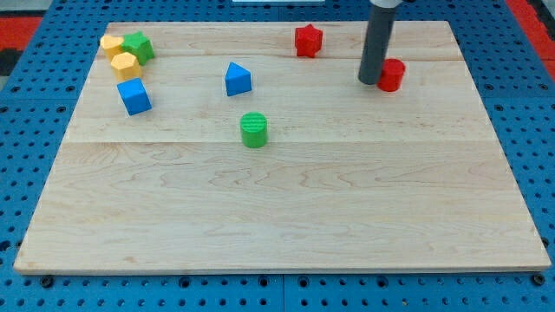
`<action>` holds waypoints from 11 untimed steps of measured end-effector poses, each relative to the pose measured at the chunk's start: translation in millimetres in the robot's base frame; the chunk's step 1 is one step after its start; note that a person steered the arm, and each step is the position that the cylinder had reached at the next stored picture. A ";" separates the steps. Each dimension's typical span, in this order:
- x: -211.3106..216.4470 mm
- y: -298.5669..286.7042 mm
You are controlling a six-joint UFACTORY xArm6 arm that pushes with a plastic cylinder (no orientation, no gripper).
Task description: Keep the green circle below the blue triangle
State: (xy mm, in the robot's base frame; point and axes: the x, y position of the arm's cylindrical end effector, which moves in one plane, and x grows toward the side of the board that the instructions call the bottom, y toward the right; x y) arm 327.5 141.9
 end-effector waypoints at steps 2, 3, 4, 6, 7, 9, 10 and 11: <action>-11.0 36.3; -12.9 -1.1; -8.8 -32.3; 28.8 -85.9; 66.9 -91.6; 89.2 -170.5; 88.2 -162.1; 95.5 -143.3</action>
